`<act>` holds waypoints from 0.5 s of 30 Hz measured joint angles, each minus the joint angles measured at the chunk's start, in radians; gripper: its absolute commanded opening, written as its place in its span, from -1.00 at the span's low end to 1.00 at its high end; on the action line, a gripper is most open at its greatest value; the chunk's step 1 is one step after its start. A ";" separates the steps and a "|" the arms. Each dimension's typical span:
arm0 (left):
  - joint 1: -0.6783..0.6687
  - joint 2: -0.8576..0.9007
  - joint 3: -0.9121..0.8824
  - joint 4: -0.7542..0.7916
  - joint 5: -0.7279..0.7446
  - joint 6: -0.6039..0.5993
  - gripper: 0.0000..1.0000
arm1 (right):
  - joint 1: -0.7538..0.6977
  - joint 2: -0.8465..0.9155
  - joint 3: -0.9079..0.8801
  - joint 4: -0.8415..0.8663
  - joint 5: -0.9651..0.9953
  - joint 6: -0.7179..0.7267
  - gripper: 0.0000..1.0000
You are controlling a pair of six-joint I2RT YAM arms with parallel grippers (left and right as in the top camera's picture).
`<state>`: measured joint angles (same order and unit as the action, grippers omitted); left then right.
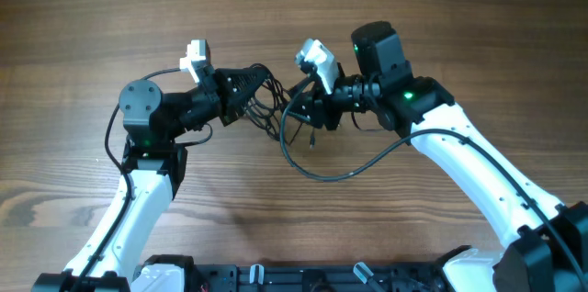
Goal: Untangle cables
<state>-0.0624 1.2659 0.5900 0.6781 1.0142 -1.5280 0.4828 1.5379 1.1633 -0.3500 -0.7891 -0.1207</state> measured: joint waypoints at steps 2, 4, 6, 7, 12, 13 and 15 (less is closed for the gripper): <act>0.000 0.000 0.000 0.000 0.000 -0.001 -0.92 | 0.000 0.002 0.000 0.085 -0.006 0.096 -0.03; -0.002 0.000 0.000 0.000 0.000 -0.001 -0.92 | 0.000 0.002 0.000 0.151 0.006 0.219 -0.03; -0.005 0.000 0.000 0.000 0.000 -0.001 -0.92 | 0.000 0.002 0.000 0.157 0.056 0.303 -0.05; -0.009 0.000 0.000 0.000 -0.005 -0.001 -0.92 | 0.000 0.002 0.000 0.156 0.079 0.339 -0.10; -0.010 0.000 0.000 0.000 -0.015 -0.025 -0.92 | 0.035 0.020 0.000 0.115 0.248 0.460 0.07; -0.010 0.000 0.000 -0.001 -0.015 -0.035 -0.92 | 0.045 0.036 0.000 0.101 0.320 0.503 0.11; -0.012 0.000 0.000 -0.001 -0.014 -0.050 -0.92 | 0.048 0.072 0.000 0.096 0.443 0.581 0.12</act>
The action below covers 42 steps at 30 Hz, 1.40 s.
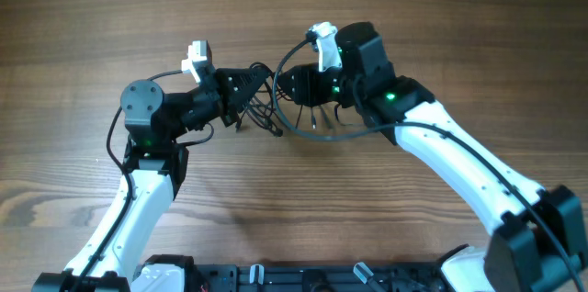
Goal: Untangle cables
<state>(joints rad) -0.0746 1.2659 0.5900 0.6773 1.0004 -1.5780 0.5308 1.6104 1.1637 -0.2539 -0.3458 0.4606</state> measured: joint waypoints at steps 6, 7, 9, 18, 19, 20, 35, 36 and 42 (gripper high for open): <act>-0.007 0.008 -0.004 0.164 0.105 -0.017 -0.92 | -0.093 0.051 0.000 -0.035 0.221 0.202 0.12; -0.010 0.012 -0.005 0.191 0.119 -0.018 -0.92 | -0.117 0.050 0.001 -0.046 0.224 0.212 0.13; -0.016 0.021 -0.008 0.240 0.153 -0.021 -0.92 | -0.176 0.050 0.004 -0.072 0.223 0.229 0.18; -0.042 0.052 -0.013 0.250 0.176 -0.022 -0.92 | -0.456 0.028 0.010 -0.166 0.031 0.152 0.33; -0.043 0.052 -0.013 0.250 0.176 -0.023 -0.92 | -0.484 0.027 0.010 -0.168 0.008 0.145 0.44; -0.046 0.052 -0.013 0.250 0.176 -0.022 -0.92 | -0.514 0.027 0.010 -0.172 -0.004 0.141 0.44; -0.083 0.017 -0.012 0.289 0.089 0.066 -0.92 | -0.686 0.062 0.006 -0.115 -0.264 -0.107 0.99; -0.083 0.017 -0.012 0.290 0.088 0.070 -0.92 | -0.676 0.062 0.006 -0.146 -0.225 -0.084 1.00; -0.083 0.015 -0.012 0.318 0.094 0.119 -0.92 | -0.715 0.066 0.004 -0.210 -0.146 -0.056 0.81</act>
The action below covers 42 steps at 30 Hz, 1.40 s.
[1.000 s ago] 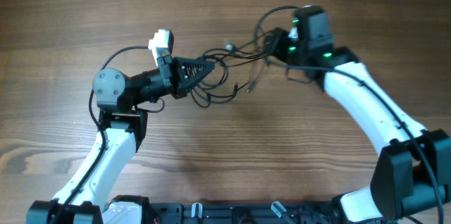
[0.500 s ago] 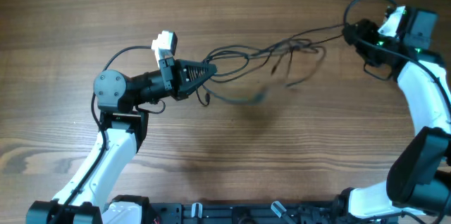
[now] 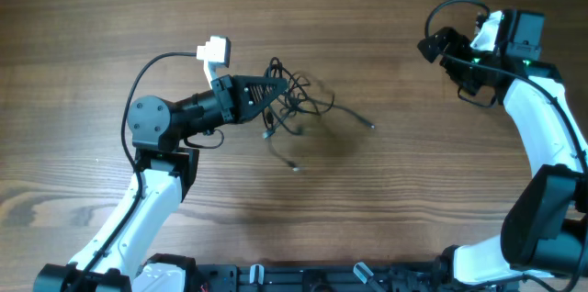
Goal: Untangle cables
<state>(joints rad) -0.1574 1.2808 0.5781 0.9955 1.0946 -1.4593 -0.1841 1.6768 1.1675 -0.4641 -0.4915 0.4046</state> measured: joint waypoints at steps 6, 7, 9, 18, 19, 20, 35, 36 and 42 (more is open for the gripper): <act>0.000 0.000 0.000 -0.056 -0.116 -0.005 -0.92 | 0.089 0.000 0.000 -0.109 -0.412 -0.344 0.77; 0.000 0.000 0.000 -0.056 -0.145 -0.017 -0.92 | 0.123 0.000 0.000 -0.129 -0.468 -0.393 0.77; 0.002 0.000 0.000 -0.057 -0.197 -0.051 -0.92 | 0.200 0.000 0.000 -0.179 -0.566 -0.495 0.81; 0.029 0.000 0.000 -0.057 -0.287 -0.219 -0.92 | 0.342 -0.001 0.000 -0.229 -0.755 -0.815 0.99; 0.029 0.000 0.000 -0.057 -0.288 -0.230 -0.92 | 0.354 -0.001 0.000 -0.190 -0.739 -0.790 0.99; 0.029 0.000 0.000 -0.058 -0.287 -0.238 -0.92 | 0.364 -0.001 0.000 -0.167 -0.725 -0.762 1.00; -0.119 0.000 0.000 -0.018 -0.389 -0.348 -0.92 | 0.509 -0.003 -0.001 0.126 0.339 0.358 1.00; -0.125 0.000 0.000 0.022 -0.387 -0.357 -0.92 | 0.494 -0.003 -0.001 0.116 0.380 0.385 1.00; -0.127 -0.006 0.003 0.262 -0.357 -0.380 -0.92 | 0.305 -0.003 -0.001 0.092 0.483 0.371 0.99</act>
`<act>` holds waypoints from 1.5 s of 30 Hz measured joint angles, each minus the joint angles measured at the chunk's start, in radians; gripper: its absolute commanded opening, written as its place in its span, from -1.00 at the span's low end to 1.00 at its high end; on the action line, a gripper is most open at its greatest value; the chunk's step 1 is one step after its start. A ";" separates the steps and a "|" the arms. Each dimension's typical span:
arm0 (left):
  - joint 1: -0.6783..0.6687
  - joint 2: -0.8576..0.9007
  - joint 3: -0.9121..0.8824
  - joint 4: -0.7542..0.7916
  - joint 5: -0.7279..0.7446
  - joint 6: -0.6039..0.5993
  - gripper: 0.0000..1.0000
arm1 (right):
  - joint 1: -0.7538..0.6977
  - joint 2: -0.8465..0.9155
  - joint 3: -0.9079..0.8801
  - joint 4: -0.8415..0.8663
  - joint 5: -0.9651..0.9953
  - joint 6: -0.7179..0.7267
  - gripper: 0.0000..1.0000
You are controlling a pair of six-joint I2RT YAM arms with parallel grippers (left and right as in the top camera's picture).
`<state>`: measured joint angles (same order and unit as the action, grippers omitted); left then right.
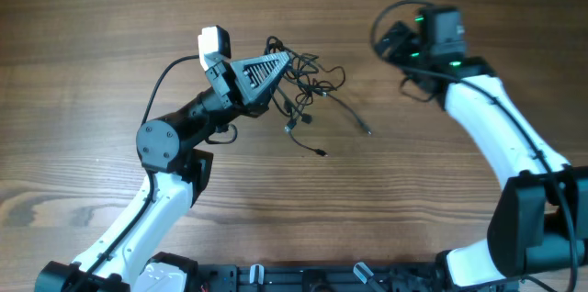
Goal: Untangle cables
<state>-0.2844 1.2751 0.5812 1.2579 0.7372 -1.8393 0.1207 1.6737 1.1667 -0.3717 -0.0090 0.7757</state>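
Note:
A tangle of thin black cables (308,85) hangs above the wooden table (110,35) at the upper middle. My left gripper (281,61) is shut on the tangle's left side and holds it up. Loose ends trail down and to the right, one plug (322,152) below and another (368,130) further right. My right gripper (386,42) is to the right of the tangle, pointing left, a clear gap away from it. Its fingers are dark and seen end-on, so their state does not show.
The right arm's own black lead loops above its wrist (404,5). The left arm's lead arcs from its camera (213,39) down to the elbow (161,140). The arms' bases sit along the front edge.
My right gripper has come from the far right edge back left toward the tangle. The left gripper has lifted and swung the tangle slightly up and right; loose ends hang lower.
Both grippers were at the tangle in the table's middle, the right one then pressed close against its right side. Later the right gripper was far off at the right and the left held the tangle alone with strands spread out. Now the right gripper is nearer again.

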 measured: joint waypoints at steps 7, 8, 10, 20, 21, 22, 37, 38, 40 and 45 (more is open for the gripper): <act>0.000 -0.001 0.001 -0.211 0.017 0.000 -0.92 | -0.129 0.000 0.000 0.088 -0.732 -0.682 0.76; 0.000 0.000 0.001 -0.226 0.019 0.000 -0.92 | -0.124 0.000 0.000 0.087 -0.873 -0.783 0.76; -0.001 -0.001 0.001 -0.226 0.020 0.000 -0.92 | -0.105 0.000 0.000 0.088 -1.064 -0.916 0.74; -0.002 -0.001 0.001 -0.226 0.020 0.000 -0.92 | 0.093 0.000 0.000 0.082 -1.228 -1.179 0.33; -0.002 -0.001 0.001 -0.226 0.020 0.000 -0.92 | 0.105 0.000 0.000 0.087 -1.228 -1.205 0.27; -0.003 -0.001 0.001 -0.226 0.020 0.000 -0.92 | 0.119 0.000 0.000 0.106 -1.225 -1.241 0.16; -0.056 -0.001 0.001 -0.227 0.108 0.000 -0.92 | 0.043 0.000 -0.001 0.404 -1.195 -1.091 -0.91; -0.056 -0.001 0.001 -0.227 0.114 0.001 -0.92 | 0.011 0.000 -0.002 0.449 -1.197 -1.023 -0.91; -0.056 0.000 0.001 -0.230 0.138 0.011 -0.92 | -0.057 0.000 -0.001 0.542 -1.175 -0.844 -0.91; -0.056 0.000 0.001 -0.231 0.269 0.089 -0.92 | -0.277 0.000 -0.001 0.620 -1.028 -0.430 -0.91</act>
<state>-0.3405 1.2755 0.5823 1.0271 1.0061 -1.7500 -0.1562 1.6737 1.1656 0.2485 -1.0367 0.3454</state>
